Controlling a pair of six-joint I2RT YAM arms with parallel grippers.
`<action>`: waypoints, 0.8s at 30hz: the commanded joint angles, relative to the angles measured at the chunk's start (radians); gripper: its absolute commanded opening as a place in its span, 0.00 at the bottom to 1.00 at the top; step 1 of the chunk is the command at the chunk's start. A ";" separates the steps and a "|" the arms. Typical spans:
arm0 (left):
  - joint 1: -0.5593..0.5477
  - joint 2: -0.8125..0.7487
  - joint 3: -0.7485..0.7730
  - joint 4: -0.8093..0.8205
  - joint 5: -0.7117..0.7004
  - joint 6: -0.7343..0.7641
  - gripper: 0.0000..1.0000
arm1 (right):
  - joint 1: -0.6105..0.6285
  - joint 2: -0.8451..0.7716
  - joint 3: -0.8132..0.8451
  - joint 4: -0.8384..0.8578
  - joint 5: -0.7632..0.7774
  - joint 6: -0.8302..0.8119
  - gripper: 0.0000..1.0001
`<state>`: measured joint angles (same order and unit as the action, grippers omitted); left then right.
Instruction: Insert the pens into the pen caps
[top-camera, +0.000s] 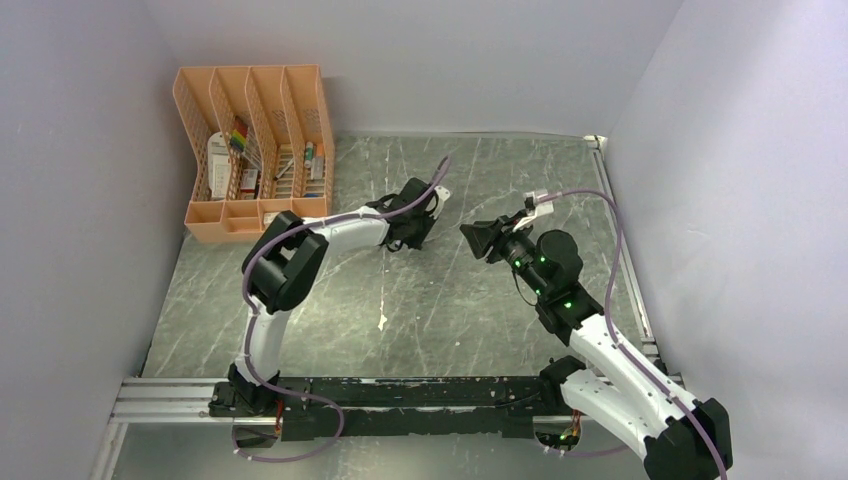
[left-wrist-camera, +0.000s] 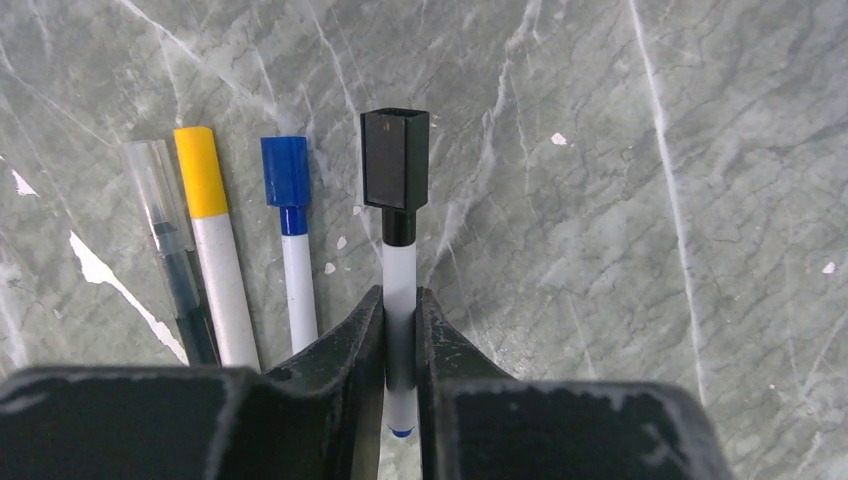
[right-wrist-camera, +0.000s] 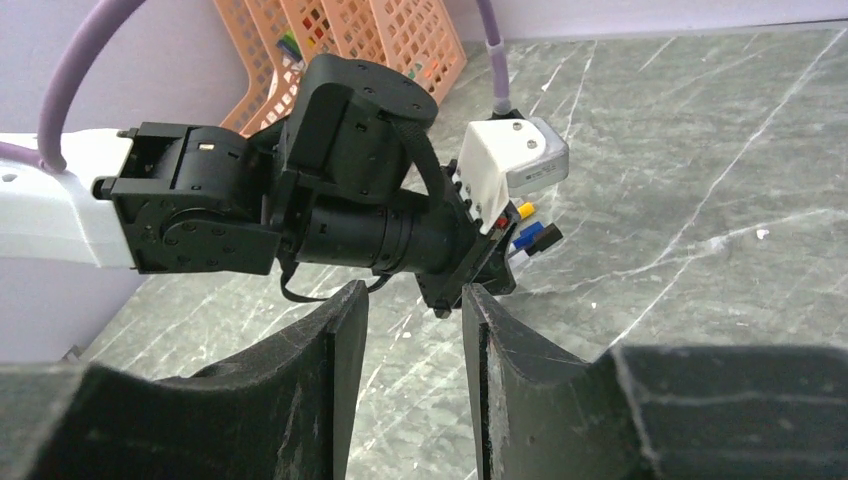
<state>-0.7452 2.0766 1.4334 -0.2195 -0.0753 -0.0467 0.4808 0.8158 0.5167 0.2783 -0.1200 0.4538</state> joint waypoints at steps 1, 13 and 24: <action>0.001 0.037 0.062 -0.070 -0.014 0.022 0.25 | -0.001 -0.014 -0.015 -0.002 0.000 -0.009 0.39; 0.000 -0.090 -0.042 0.047 -0.009 -0.002 0.49 | -0.002 0.000 -0.016 -0.013 0.011 -0.002 0.39; 0.000 -0.519 -0.292 0.378 0.027 -0.087 0.50 | -0.004 0.084 0.010 -0.071 0.056 0.016 0.40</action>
<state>-0.7452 1.6642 1.1877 -0.0071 -0.0711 -0.0727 0.4801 0.8635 0.5121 0.2527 -0.0963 0.4576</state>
